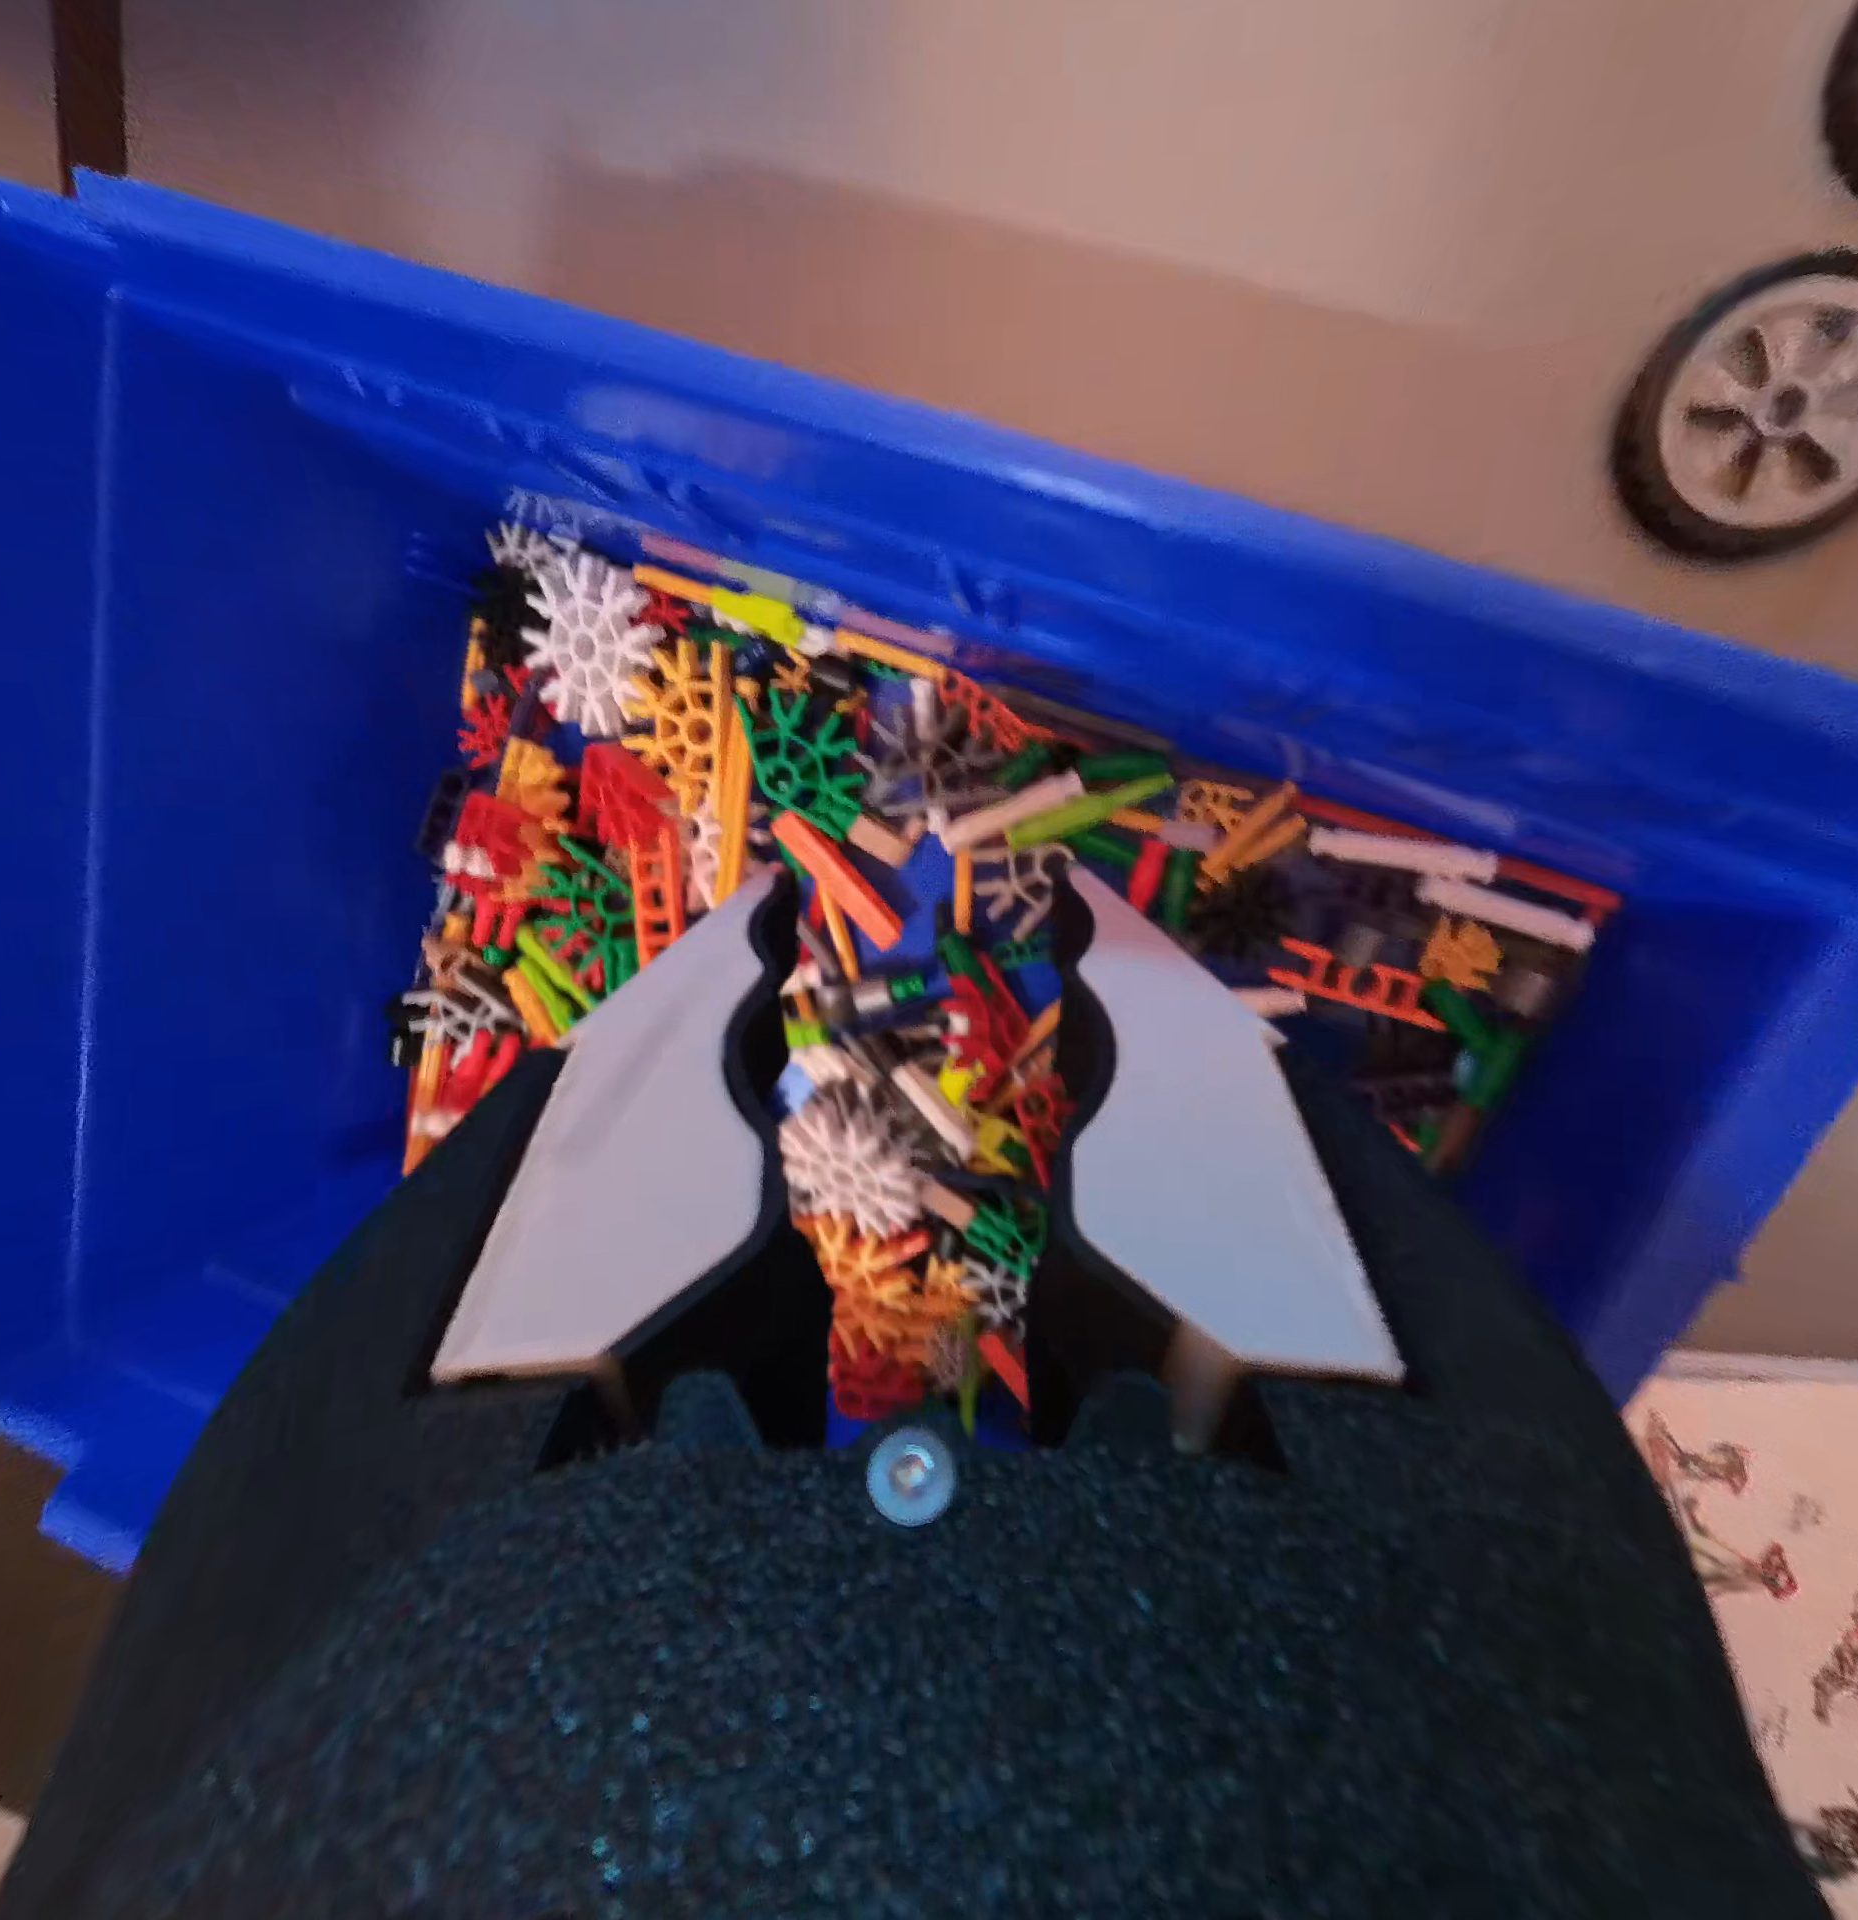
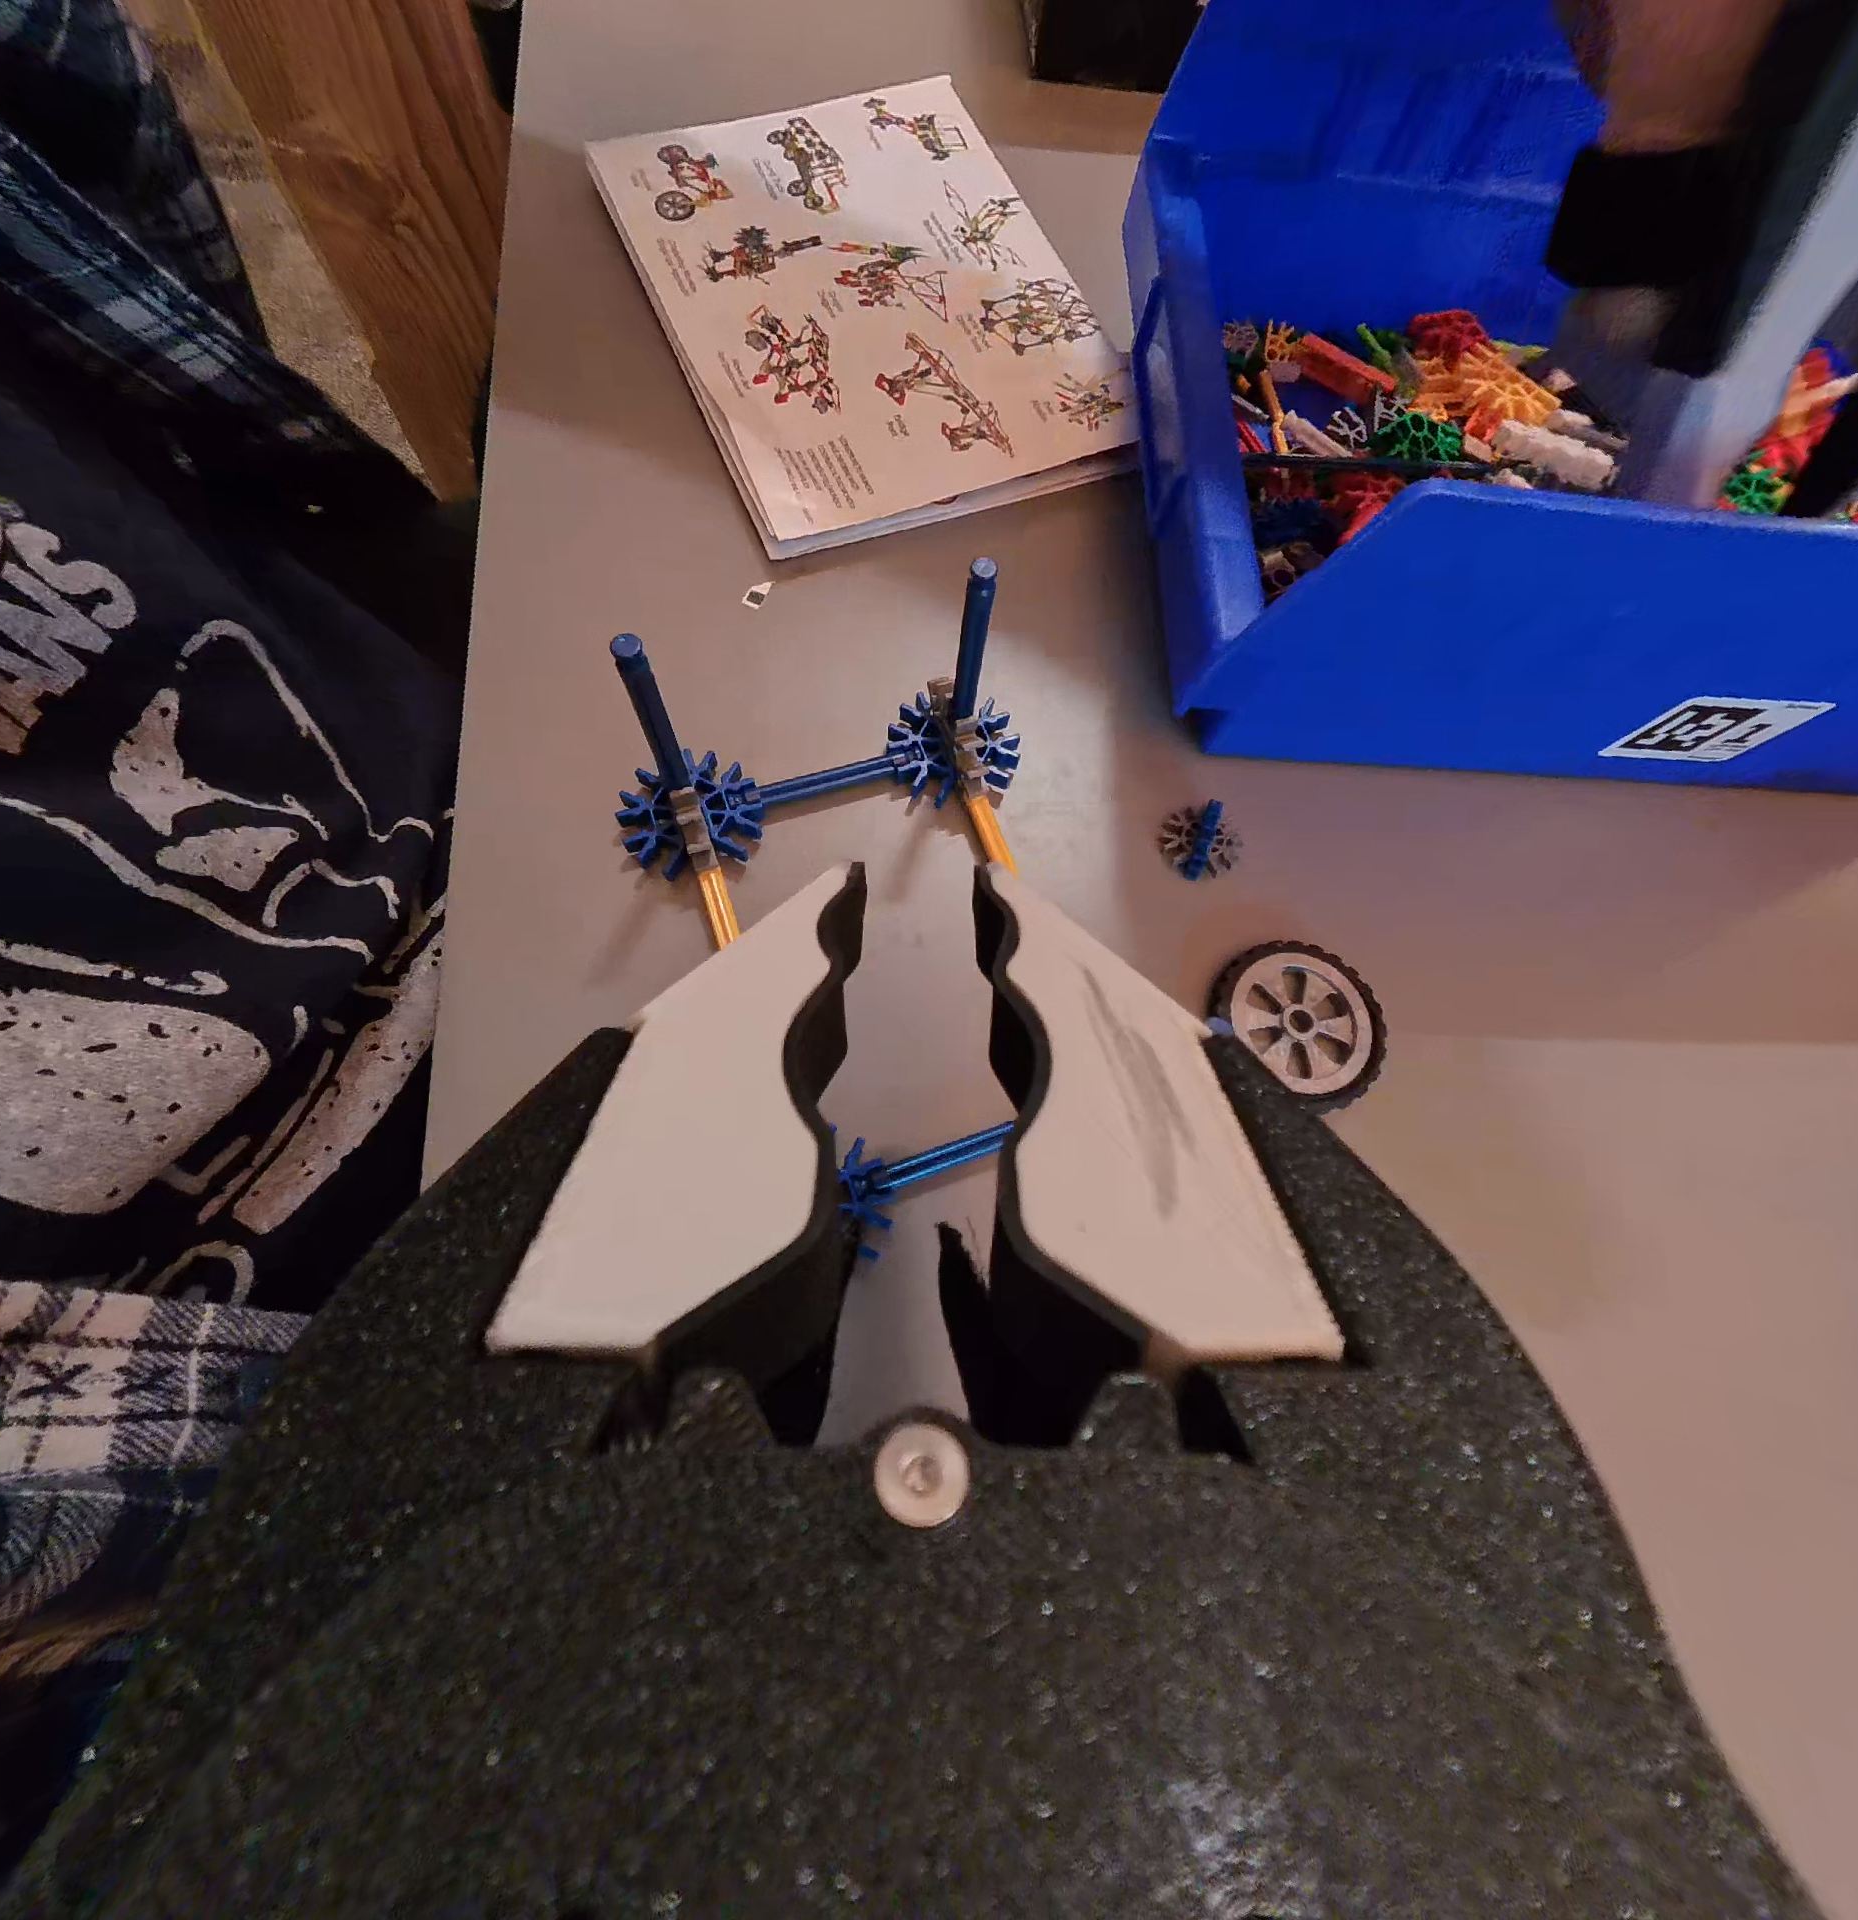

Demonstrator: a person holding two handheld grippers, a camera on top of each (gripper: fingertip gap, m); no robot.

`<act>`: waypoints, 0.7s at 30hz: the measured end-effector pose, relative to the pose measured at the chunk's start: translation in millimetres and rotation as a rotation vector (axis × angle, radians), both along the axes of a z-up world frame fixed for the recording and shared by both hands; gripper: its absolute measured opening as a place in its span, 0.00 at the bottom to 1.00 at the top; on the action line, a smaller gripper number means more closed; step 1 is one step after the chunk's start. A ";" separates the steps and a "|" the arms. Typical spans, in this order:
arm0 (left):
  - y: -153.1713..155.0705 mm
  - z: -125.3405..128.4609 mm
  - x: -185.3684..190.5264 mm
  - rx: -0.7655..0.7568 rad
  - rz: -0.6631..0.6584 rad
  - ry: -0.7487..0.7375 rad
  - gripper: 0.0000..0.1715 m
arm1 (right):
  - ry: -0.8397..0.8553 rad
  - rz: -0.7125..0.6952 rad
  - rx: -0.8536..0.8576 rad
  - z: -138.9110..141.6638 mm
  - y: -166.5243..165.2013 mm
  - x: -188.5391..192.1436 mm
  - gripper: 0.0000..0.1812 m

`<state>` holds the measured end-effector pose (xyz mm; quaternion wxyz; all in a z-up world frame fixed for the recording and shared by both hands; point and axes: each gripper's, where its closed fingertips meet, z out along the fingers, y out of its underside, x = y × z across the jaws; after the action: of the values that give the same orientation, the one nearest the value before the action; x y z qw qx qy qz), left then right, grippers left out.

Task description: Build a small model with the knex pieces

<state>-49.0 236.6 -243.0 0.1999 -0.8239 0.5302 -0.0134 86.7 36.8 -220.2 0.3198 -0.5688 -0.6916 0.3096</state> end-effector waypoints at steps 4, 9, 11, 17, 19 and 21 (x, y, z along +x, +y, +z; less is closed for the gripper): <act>31.1 -14.5 8.8 -0.017 -0.021 0.017 0.30 | -0.001 0.001 -0.007 -0.6 0.2 0.1 0.11; 49.2 -26.6 10.9 -0.032 -0.044 0.052 0.18 | -0.008 -0.002 -0.004 -2.4 1.6 1.1 0.11; 53.1 -25.9 4.1 -0.016 -0.047 0.092 0.11 | -0.008 0.000 -0.004 -2.0 1.2 1.3 0.11; 54.3 -21.7 -35.1 -0.047 -0.003 0.208 0.05 | -0.013 0.008 0.000 -2.8 -0.4 1.8 0.11; 45.7 -22.4 -49.8 -0.104 -0.008 0.276 0.07 | -0.015 0.009 0.003 -3.1 -0.8 1.6 0.11; 52.3 -15.8 -48.5 -0.070 0.000 0.265 0.11 | -0.016 0.010 0.003 -3.5 -1.1 1.0 0.11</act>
<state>-97.5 289.0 -258.9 0.0992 -0.8249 0.5512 0.0769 87.7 35.7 -223.7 0.3134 -0.5672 -0.6976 0.3055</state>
